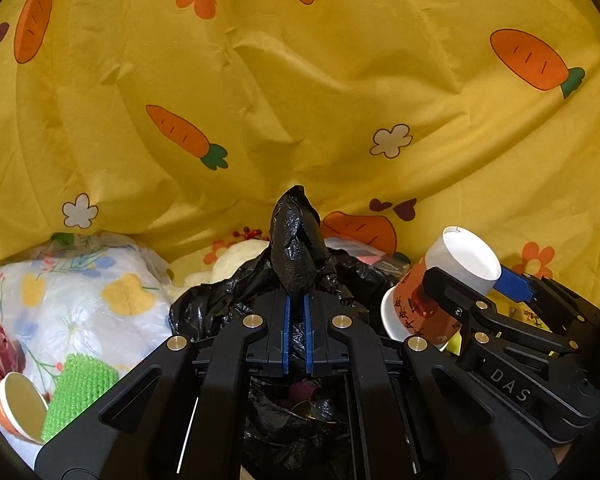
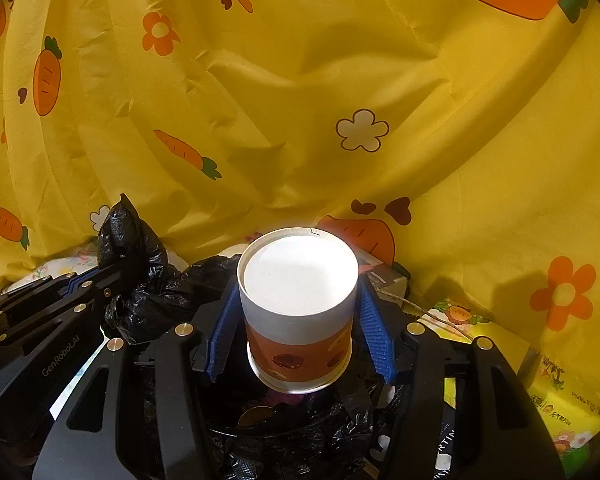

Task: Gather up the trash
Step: 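Carry the black bag and white-orange cup over the black trash bag, then open the left tool to drop the black bag while the right tool drops the cup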

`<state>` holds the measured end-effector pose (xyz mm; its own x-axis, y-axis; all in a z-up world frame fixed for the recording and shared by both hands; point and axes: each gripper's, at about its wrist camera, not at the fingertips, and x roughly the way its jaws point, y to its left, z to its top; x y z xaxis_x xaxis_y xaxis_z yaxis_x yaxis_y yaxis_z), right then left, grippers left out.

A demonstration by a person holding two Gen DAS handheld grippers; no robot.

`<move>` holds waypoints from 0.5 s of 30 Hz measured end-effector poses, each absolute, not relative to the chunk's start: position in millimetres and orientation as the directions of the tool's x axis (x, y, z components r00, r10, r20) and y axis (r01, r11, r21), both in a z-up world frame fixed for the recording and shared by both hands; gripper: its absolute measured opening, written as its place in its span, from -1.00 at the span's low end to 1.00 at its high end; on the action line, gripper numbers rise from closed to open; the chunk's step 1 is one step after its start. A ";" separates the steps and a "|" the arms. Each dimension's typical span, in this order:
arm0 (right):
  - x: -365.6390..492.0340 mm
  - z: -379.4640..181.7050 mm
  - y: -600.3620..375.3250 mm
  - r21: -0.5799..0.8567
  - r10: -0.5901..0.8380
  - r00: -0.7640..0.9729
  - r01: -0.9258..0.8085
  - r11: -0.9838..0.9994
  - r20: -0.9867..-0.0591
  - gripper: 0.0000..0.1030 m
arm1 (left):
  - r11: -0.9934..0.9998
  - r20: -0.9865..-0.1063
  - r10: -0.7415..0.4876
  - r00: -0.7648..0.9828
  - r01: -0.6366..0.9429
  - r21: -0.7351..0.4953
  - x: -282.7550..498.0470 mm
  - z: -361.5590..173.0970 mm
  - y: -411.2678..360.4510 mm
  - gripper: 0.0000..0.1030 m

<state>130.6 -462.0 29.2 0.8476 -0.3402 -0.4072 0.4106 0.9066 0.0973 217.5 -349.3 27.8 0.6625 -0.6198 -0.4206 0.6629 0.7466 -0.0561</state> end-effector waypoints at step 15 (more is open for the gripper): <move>144.5 18.5 -473.2 0.113 -0.349 0.830 0.435 0.893 -0.436 0.10 | 0.713 -0.442 -0.659 0.609 0.693 -0.108 231.7 9.7 -362.0 -0.78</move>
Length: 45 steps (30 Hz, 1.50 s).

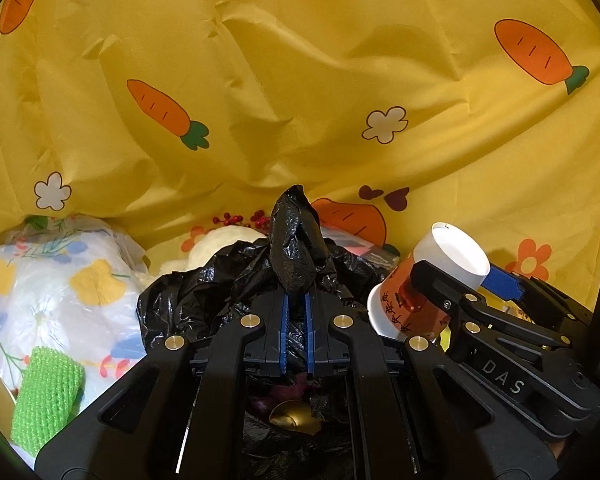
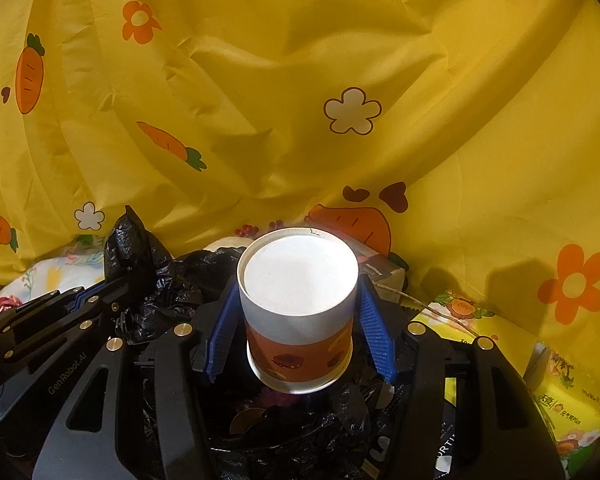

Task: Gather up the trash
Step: 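Open the left tool to drop the black bag while the right tool drops the cup, then grasp the white-orange cup lying on its side with the right tool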

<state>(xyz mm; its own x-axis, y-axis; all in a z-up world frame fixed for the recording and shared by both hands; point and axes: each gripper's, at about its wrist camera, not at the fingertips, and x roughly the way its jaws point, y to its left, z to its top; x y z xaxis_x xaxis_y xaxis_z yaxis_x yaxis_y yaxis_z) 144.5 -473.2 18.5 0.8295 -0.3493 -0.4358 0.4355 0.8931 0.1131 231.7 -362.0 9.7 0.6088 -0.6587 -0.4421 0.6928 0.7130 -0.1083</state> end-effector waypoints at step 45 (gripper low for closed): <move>106.9 28.5 -260.4 0.102 0.007 0.941 0.029 0.994 -0.337 0.70 | 0.997 -0.317 0.045 0.947 -0.061 -0.039 116.8 20.6 -19.9 0.89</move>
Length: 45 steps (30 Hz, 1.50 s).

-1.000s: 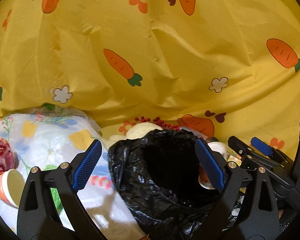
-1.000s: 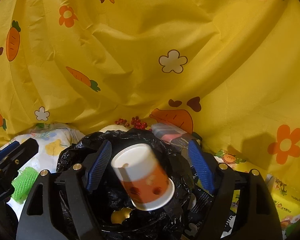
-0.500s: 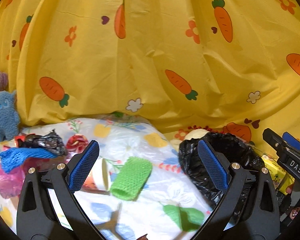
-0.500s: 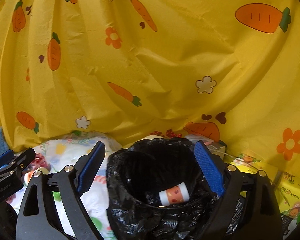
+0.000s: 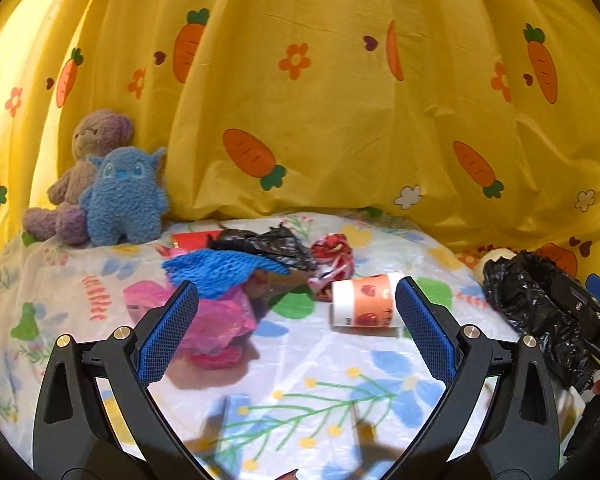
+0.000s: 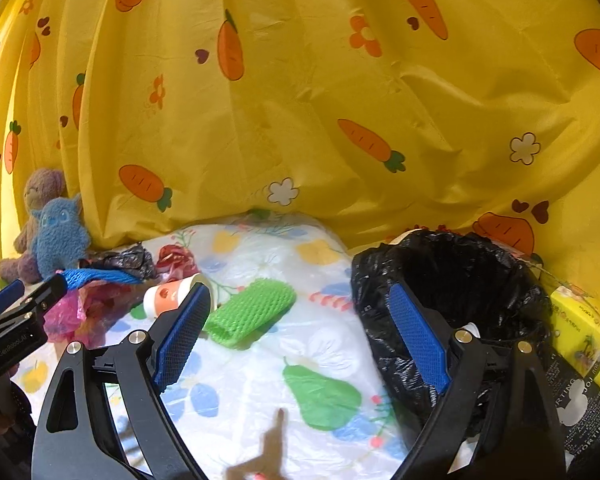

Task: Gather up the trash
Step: 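Grasp the white-orange cup lying on its side with the right tool, then grasp and lift the pink plastic bag with the left tool while the right tool holds the cup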

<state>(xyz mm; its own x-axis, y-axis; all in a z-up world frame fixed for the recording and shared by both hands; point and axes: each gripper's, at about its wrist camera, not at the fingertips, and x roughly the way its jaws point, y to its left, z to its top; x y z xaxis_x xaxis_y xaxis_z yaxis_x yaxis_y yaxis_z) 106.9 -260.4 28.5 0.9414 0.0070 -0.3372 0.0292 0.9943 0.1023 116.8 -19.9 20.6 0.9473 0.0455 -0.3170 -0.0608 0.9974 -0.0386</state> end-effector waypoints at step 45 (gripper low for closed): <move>212.1 -10.1 -142.1 0.145 0.336 0.775 -0.308 0.940 -0.536 -0.93 | 0.981 -0.441 0.072 0.895 -0.144 -0.132 149.5 -8.8 78.5 0.70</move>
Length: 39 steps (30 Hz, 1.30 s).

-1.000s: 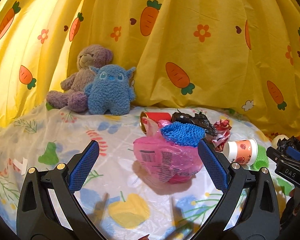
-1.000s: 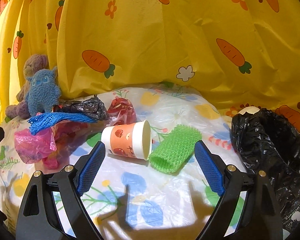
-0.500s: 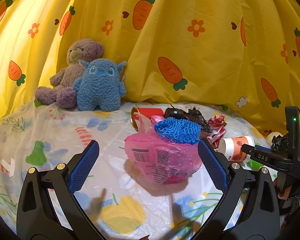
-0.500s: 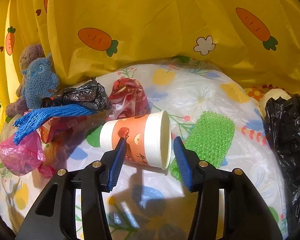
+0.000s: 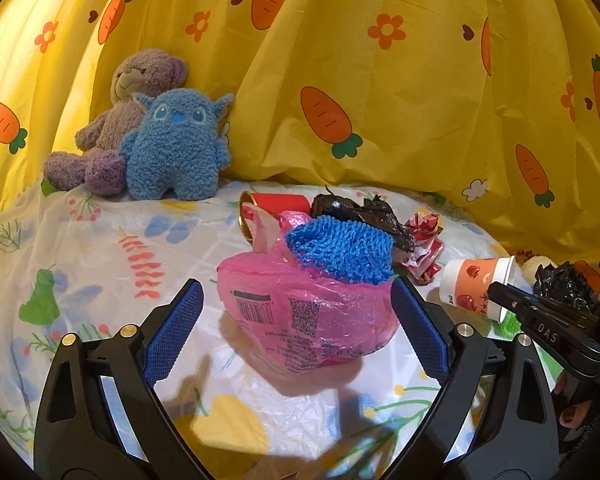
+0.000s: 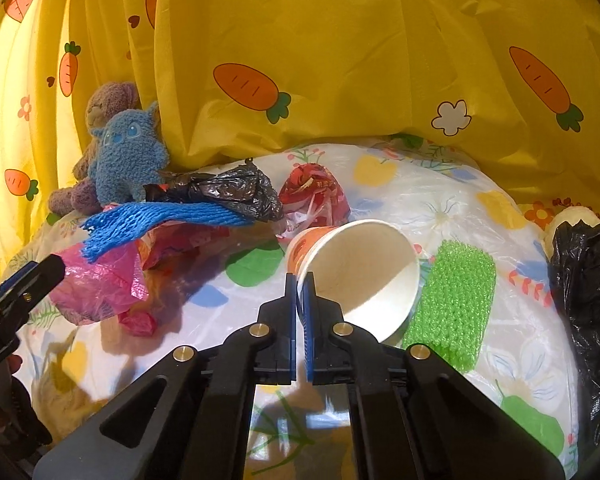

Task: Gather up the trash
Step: 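Grasp and lift the pink plastic bag with the left tool while the right tool holds the cup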

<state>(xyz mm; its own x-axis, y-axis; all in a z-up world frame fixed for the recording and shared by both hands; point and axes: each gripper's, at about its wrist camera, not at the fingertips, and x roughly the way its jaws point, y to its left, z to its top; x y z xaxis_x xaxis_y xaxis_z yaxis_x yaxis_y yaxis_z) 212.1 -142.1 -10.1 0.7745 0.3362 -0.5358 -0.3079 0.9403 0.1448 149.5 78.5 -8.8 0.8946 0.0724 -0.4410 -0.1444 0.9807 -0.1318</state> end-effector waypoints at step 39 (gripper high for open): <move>119.8 36.4 -188.0 0.108 0.332 0.860 -0.316 0.943 -0.388 -0.93 | 0.979 -0.268 -0.075 0.961 0.021 -0.201 88.3 75.4 45.8 -0.95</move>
<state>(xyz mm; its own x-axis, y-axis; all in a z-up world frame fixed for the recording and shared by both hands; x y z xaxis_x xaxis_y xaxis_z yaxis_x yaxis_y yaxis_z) 119.8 -188.0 36.4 0.8596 0.3323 -0.3882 -0.3158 0.9427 0.1077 88.3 45.8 75.4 0.9605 -0.0754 -0.2678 0.0209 0.9794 -0.2007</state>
